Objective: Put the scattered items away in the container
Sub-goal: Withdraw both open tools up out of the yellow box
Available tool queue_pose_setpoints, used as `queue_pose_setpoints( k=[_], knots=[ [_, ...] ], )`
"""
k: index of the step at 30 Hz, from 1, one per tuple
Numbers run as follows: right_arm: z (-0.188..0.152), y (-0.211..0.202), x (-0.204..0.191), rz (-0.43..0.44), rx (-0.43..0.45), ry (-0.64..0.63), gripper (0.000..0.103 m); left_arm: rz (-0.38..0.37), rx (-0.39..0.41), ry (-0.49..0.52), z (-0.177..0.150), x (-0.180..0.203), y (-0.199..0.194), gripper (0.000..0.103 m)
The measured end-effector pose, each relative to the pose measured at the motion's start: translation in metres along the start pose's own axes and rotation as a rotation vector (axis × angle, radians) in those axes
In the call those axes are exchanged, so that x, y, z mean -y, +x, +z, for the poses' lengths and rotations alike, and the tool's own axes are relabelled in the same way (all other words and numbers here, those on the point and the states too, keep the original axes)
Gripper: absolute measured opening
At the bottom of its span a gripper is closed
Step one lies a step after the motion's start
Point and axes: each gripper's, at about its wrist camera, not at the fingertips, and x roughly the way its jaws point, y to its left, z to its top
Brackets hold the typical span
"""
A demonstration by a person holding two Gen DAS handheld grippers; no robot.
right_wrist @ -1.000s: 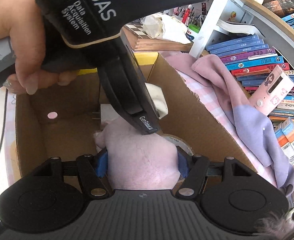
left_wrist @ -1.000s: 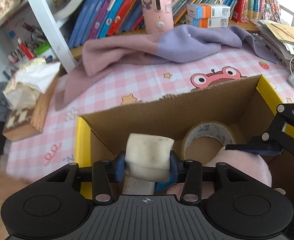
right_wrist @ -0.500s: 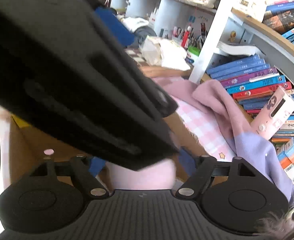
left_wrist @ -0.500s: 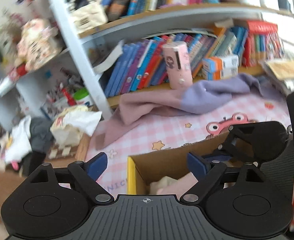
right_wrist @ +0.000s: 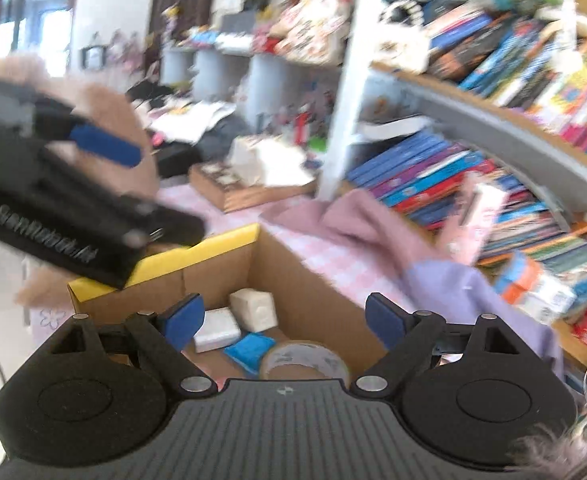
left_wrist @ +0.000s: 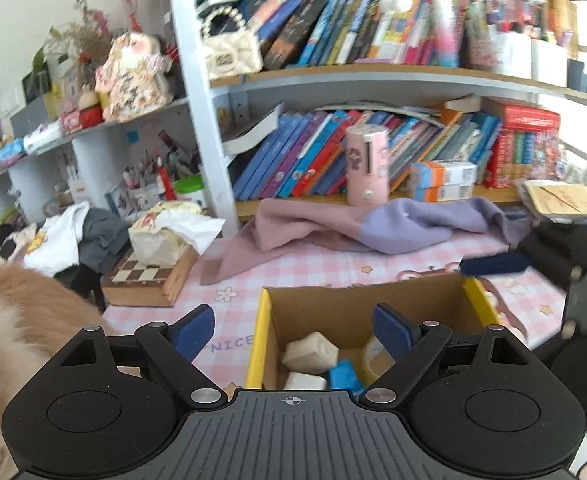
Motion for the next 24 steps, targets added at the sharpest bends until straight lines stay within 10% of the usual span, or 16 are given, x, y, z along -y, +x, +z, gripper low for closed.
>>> queue_pose_setpoints(
  k=[7, 24],
  knots=[
    [-0.017, -0.065, -0.001, -0.120, 0.061, 0.095, 0.087, -0.087, 0.077, -0.013, -0.019, 0.020, -0.051, 0.092],
    [-0.092, -0.162, -0.071, -0.253, -0.021, 0.213, 0.071, -0.017, 0.097, -0.005, -0.108, 0.055, -0.150, 0.092]
  ],
)
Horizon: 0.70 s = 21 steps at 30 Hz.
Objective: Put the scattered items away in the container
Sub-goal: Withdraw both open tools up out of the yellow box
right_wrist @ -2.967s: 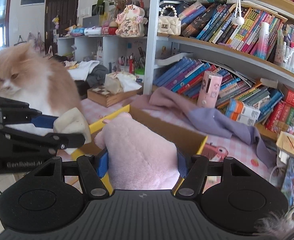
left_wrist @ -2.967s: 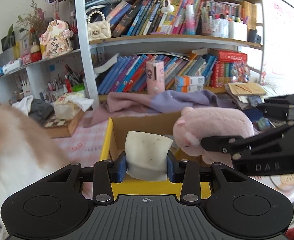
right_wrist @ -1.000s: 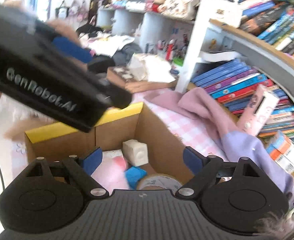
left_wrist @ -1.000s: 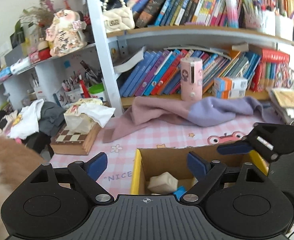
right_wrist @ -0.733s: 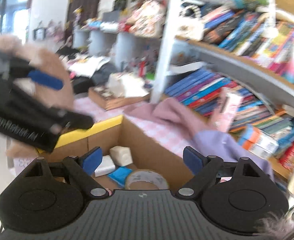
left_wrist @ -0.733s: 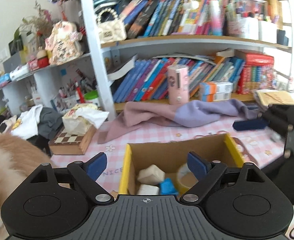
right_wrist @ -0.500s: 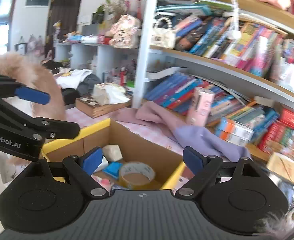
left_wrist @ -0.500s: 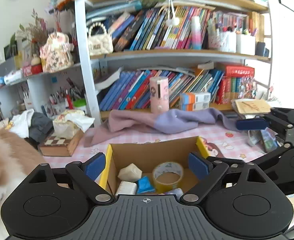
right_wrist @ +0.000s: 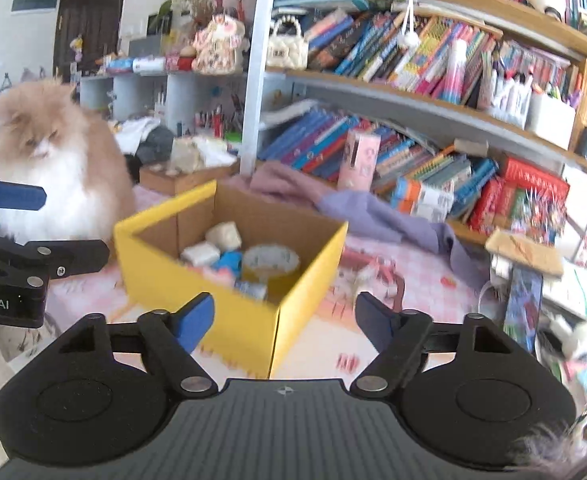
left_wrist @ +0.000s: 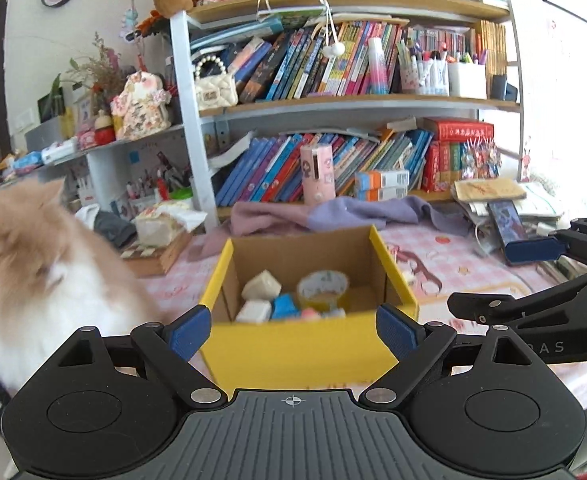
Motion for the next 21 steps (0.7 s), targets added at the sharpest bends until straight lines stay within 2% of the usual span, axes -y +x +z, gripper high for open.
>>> queue_pose_setpoints(
  k=[5, 10, 21],
  knots=[
    [-0.026, -0.013, -0.012, -0.019, -0.053, 0.046, 0.066, 0.002, -0.056, 0.011, -0.024, 0.008, -0.013, 0.092],
    [-0.044, -0.022, -0.020, -0.050, -0.063, 0.054, 0.063, -0.001, -0.089, -0.018, -0.041, 0.012, -0.019, 0.092],
    [-0.054, -0.032, -0.012, -0.057, -0.099, 0.093, 0.060, -0.042, -0.104, 0.029, -0.056, 0.028, -0.022, 0.092]
  ],
)
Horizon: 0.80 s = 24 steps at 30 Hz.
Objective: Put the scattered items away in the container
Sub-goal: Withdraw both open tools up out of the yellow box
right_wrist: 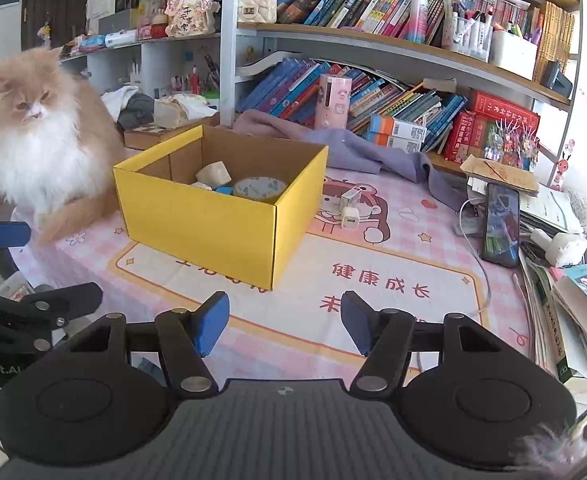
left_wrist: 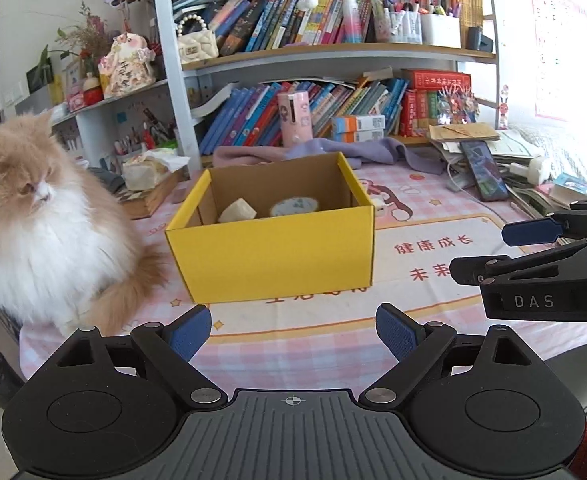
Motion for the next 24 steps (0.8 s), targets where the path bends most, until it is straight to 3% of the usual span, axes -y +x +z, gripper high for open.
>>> queue_pose_setpoints(
  k=[24],
  knots=[
    [-0.015, -0.007, 0.040, -0.099, -0.049, 0.063, 0.061, -0.125, -0.015, 0.069, 0.009, 0.046, 0.020, 0.092]
  ],
)
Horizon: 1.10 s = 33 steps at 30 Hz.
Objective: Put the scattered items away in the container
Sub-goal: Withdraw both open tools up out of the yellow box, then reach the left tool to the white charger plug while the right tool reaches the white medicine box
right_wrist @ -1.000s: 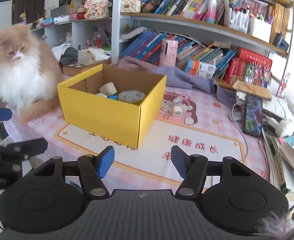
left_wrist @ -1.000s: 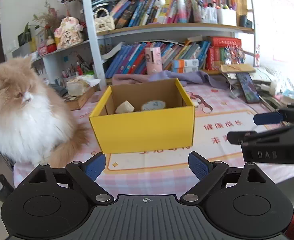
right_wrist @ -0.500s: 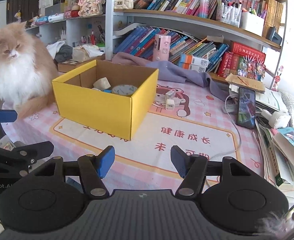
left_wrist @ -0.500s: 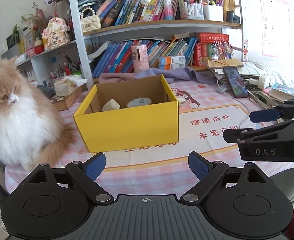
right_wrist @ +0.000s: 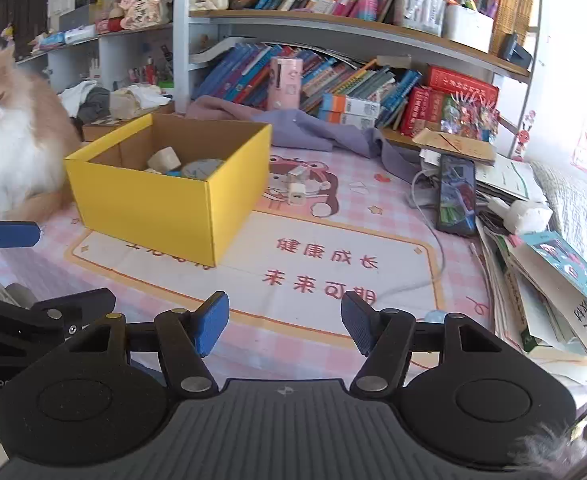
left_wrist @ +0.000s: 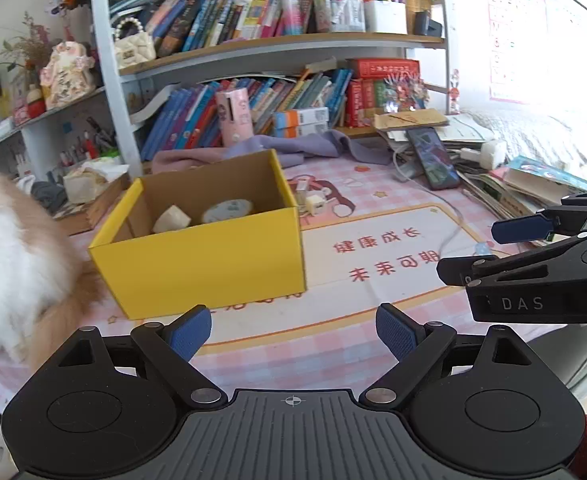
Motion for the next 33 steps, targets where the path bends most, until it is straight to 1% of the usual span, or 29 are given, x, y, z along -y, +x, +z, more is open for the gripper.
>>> queue_pose_setpoints(
  k=[5, 14, 22, 33],
  knots=[
    [-0.001, 0.004, 0.009, -0.010, -0.009, 0.027, 0.063, -0.017, -0.005, 0.030, 0.002, 0.010, 0.005, 0.092],
    [0.001, 0.010, 0.017, -0.004, -0.005, 0.042, 0.063, -0.035, -0.001, 0.083, 0.010, 0.024, 0.014, 0.091],
    [0.009, 0.026, 0.037, -0.001, -0.010, 0.060, 0.063, -0.050, 0.009, 0.117, 0.021, 0.038, 0.029, 0.091],
    [0.025, 0.052, 0.071, 0.012, -0.027, 0.045, 0.063, -0.057, 0.009, 0.103, 0.041, 0.059, 0.063, 0.090]
  ],
)
